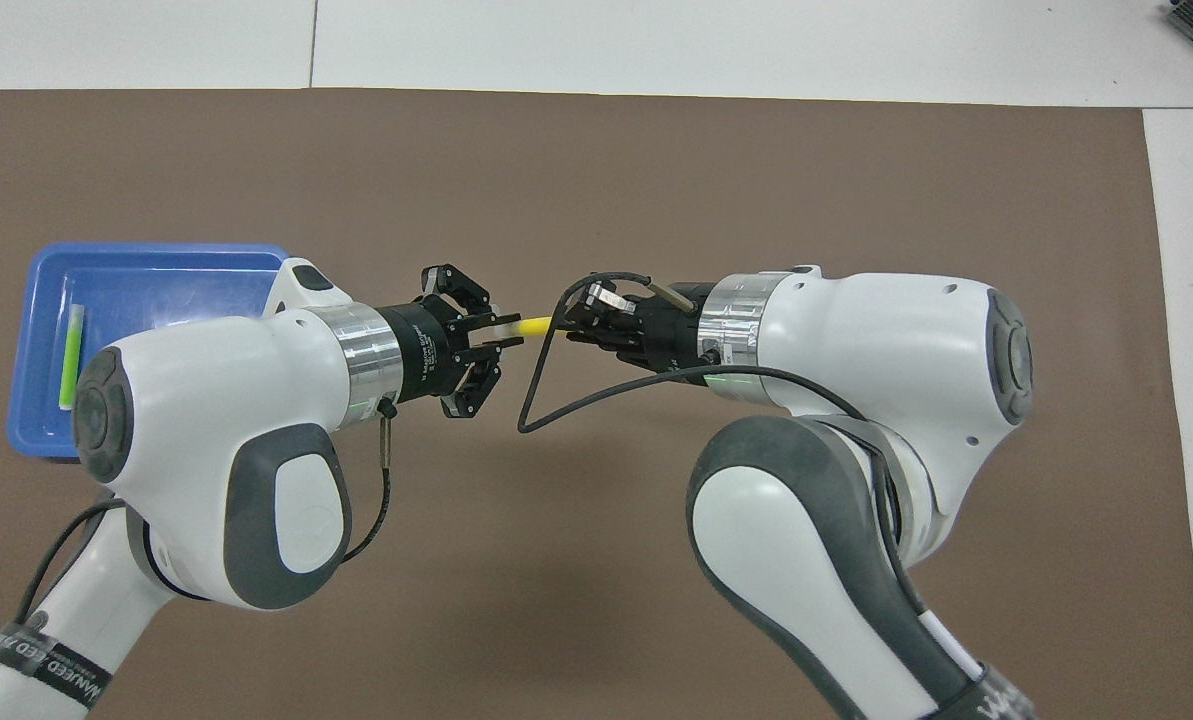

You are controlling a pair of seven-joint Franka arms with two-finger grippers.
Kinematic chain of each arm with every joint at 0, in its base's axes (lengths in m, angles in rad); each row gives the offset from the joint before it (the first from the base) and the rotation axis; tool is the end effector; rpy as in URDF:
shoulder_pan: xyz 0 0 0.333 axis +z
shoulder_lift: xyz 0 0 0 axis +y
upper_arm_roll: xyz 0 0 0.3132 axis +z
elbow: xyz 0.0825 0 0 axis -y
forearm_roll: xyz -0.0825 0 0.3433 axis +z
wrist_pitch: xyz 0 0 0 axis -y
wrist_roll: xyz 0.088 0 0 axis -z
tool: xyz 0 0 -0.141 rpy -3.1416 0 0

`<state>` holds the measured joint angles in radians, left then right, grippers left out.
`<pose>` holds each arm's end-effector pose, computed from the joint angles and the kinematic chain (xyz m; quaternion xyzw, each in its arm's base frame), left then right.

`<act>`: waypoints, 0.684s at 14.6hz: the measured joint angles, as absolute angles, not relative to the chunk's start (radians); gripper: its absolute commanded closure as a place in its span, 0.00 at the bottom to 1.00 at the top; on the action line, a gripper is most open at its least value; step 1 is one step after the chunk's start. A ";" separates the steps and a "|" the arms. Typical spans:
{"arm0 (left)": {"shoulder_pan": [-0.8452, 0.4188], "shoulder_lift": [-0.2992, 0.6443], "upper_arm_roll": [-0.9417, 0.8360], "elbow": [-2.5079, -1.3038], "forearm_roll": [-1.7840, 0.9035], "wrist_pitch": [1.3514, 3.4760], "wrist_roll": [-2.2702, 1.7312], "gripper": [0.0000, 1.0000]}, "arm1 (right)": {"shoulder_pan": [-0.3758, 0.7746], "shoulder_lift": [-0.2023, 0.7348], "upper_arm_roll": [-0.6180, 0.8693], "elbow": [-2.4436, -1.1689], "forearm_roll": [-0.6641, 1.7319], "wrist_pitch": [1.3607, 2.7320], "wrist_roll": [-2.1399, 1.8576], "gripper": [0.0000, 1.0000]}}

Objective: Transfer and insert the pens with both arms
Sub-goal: 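Open the left gripper and pull the pen away with the right gripper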

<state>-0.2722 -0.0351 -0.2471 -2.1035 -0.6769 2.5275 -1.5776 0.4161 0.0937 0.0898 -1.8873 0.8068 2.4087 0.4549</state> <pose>0.4784 -0.2815 0.4713 0.6828 0.6542 -0.1041 0.3081 0.5166 0.3082 0.4926 -0.9029 0.2074 -0.0235 0.3757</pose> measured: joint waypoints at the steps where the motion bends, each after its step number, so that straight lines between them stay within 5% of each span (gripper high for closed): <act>1: -0.273 -0.036 -0.247 -2.104 -0.677 2.527 -1.575 0.00 | 0.411 0.093 0.089 -1.886 0.803 2.397 0.455 1.00; 10: -0.259 -0.054 -0.235 -2.117 -0.677 2.478 -1.374 0.00 | 0.274 0.075 0.082 -1.776 0.340 2.011 0.249 1.00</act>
<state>-0.2593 -0.0543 -0.2354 -2.1170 -0.6768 2.4783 -1.3739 0.2742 0.0751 0.0819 -1.7763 0.3396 2.0114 0.2486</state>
